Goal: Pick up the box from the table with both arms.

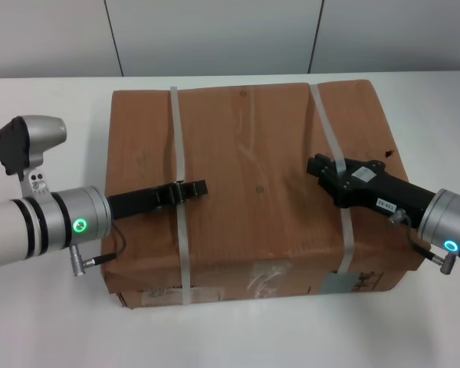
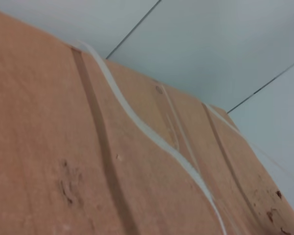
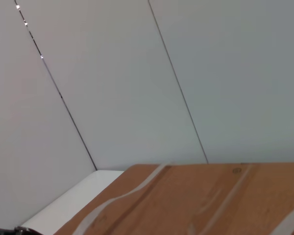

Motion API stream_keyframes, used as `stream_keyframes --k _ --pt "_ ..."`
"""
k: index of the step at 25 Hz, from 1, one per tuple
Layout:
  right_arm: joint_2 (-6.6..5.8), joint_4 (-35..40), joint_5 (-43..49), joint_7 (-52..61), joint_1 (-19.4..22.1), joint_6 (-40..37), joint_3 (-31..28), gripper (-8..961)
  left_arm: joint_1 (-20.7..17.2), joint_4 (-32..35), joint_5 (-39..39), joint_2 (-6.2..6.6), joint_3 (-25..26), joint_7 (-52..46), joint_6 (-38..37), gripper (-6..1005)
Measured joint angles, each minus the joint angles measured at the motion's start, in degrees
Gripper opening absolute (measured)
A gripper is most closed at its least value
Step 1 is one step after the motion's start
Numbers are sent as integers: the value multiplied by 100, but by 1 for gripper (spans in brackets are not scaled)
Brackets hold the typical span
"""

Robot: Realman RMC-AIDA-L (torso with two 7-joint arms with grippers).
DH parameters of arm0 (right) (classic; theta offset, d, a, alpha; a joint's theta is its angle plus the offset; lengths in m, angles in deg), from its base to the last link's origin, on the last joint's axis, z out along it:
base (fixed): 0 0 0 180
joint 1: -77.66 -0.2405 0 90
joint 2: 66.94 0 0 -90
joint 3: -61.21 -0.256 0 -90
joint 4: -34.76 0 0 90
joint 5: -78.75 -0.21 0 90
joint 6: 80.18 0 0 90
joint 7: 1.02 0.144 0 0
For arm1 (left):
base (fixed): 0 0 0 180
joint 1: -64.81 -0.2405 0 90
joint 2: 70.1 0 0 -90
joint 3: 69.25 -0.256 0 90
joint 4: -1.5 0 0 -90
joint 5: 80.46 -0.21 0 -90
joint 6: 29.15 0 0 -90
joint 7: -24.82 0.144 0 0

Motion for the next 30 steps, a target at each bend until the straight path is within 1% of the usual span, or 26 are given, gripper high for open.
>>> stream_keyframes --k 4,7,10,14,16,20,26,30 --pt "0 -8 -144 -21 61 51 -4 129 -3 22 30 0 5 -24 -8 94" --pt "0 -34 -419 -22 128 205 -1 100 -38 51 225 6 -6 8 -35 95" --pt "0 -35 -485 -22 141 211 0 69 -128 126 345 19 -4 26 -70 97" --pt "1 11 -486 -80 152 -6 -6 27 -342 487 395 23 -19 40 -216 99" --pt "1 27 -545 -243 181 -226 -5 28 -426 709 404 25 -47 73 -289 100" --pt "-1 64 -799 -633 241 -662 -5 31 -455 966 409 28 -52 164 -324 100" --pt "-2 374 -854 -709 311 -942 -8 32 -463 1328 383 39 -53 168 -367 95" --pt "-1 557 -859 -704 390 -1121 -10 33 -538 1614 379 44 -54 168 -396 96"
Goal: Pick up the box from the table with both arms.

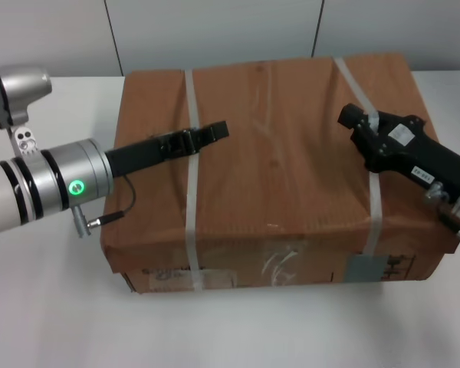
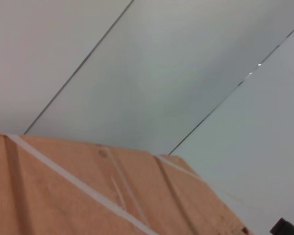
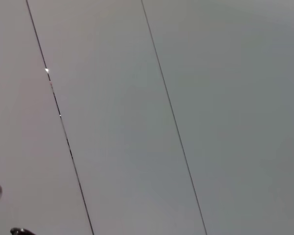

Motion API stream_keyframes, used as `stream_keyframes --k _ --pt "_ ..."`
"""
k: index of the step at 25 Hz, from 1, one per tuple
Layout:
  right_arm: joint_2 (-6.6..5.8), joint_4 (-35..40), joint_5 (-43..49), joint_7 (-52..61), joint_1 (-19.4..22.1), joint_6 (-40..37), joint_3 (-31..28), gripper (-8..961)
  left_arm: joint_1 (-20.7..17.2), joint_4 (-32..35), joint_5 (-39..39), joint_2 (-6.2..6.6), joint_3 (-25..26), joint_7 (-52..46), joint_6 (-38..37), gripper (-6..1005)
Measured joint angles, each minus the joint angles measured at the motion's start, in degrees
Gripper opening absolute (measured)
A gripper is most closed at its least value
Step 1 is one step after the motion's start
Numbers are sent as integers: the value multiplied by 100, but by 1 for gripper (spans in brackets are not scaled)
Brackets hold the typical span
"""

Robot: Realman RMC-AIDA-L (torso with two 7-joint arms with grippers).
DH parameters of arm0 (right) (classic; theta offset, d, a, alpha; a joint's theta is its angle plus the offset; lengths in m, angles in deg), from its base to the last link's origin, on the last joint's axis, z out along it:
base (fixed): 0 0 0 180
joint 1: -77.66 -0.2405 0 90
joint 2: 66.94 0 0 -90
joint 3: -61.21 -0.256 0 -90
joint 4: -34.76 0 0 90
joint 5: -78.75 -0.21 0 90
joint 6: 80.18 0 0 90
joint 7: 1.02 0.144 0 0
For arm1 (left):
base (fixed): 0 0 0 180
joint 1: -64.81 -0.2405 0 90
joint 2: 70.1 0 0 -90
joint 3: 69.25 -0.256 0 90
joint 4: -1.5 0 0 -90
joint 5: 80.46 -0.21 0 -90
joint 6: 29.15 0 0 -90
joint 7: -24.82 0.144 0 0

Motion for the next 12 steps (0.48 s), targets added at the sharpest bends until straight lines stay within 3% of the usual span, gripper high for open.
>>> stream_keyframes --k 4,12 --pt "1 119 -41 9 60 -76 0 33 -150 356 0 1 2 0 -102 97" --pt "0 130 -81 -17 75 -85 1 33 -193 432 26 0 5 0 -133 97"
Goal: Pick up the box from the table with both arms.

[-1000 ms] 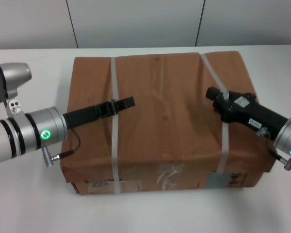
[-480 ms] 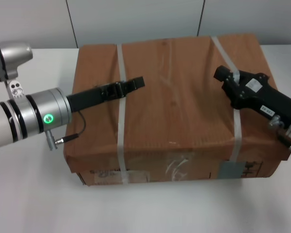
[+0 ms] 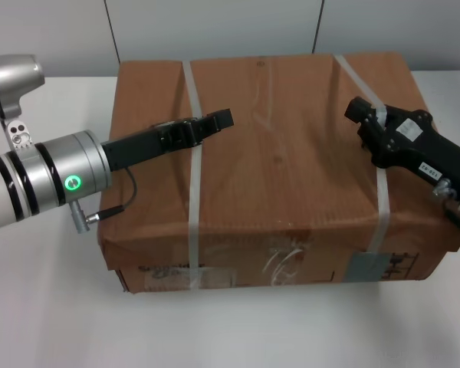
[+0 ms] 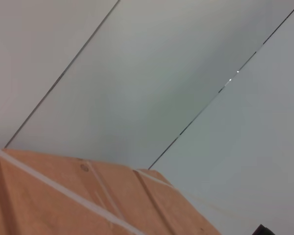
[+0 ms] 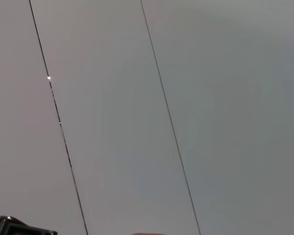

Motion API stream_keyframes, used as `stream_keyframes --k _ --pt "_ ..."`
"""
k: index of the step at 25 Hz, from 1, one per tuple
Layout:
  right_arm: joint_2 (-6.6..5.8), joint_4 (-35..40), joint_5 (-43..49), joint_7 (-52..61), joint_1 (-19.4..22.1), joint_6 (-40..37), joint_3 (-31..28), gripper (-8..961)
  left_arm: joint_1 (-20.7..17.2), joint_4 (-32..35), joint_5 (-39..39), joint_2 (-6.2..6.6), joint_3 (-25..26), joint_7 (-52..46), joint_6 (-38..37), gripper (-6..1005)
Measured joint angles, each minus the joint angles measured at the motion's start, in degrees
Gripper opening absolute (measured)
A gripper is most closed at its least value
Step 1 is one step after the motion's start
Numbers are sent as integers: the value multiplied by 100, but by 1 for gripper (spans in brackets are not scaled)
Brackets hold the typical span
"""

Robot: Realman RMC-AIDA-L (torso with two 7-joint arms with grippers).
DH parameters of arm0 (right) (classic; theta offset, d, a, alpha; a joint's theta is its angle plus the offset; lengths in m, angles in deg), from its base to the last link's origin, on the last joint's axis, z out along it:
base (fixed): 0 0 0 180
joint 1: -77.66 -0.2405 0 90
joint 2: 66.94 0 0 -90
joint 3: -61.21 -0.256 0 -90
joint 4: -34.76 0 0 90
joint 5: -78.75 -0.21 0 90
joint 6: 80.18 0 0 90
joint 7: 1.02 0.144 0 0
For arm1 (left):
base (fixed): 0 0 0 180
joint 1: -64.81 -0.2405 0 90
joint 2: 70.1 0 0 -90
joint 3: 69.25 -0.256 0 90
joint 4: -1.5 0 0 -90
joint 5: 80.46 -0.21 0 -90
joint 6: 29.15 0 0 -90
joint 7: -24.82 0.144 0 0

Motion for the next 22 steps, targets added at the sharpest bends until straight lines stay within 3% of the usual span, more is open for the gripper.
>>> stream_keyframes --k 22 --pt "0 -1 -4 -17 0 -1 0 33 0 16 -6 0 31 0 -9 96"
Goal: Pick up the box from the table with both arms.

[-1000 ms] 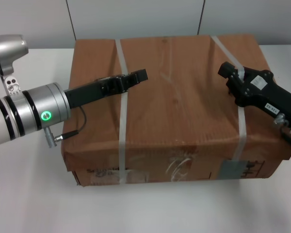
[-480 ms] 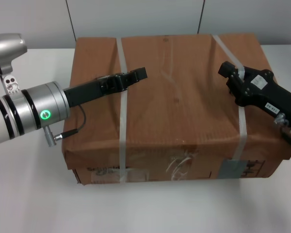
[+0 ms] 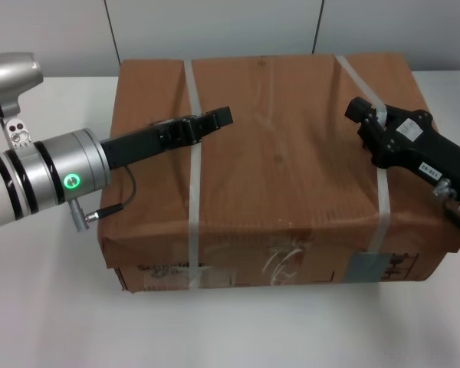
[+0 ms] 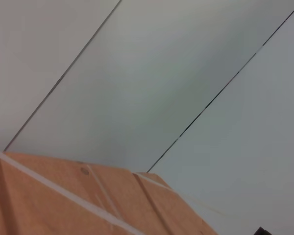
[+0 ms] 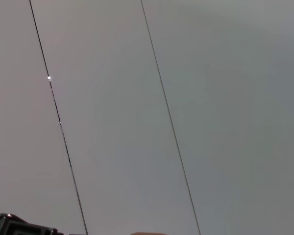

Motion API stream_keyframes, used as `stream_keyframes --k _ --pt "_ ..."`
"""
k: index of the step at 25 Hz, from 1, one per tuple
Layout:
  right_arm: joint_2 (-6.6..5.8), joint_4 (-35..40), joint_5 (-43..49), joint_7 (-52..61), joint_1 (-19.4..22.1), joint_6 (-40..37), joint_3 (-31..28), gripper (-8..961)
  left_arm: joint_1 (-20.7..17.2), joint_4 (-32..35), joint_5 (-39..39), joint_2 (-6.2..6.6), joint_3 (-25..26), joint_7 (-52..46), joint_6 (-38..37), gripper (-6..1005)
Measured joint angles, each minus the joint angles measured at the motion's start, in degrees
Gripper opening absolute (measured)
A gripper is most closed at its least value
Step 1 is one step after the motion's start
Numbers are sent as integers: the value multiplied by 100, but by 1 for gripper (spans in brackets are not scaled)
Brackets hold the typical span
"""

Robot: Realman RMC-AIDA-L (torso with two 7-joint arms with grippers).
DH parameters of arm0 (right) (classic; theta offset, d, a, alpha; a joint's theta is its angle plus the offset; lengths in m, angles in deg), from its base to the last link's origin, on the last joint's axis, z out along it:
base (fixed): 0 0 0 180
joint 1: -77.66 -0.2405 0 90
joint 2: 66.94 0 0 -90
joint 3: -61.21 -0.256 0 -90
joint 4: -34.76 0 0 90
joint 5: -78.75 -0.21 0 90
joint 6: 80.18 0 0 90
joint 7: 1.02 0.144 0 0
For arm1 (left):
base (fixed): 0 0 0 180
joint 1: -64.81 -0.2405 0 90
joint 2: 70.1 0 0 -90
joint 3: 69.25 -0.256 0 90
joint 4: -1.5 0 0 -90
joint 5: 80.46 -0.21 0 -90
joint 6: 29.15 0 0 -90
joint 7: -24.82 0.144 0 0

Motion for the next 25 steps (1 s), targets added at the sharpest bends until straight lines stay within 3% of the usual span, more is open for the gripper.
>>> stream_keyframes --k 25 --pt "0 0 0 -5 13 0 33 33 0 -10 28 0 16 0 0 96"
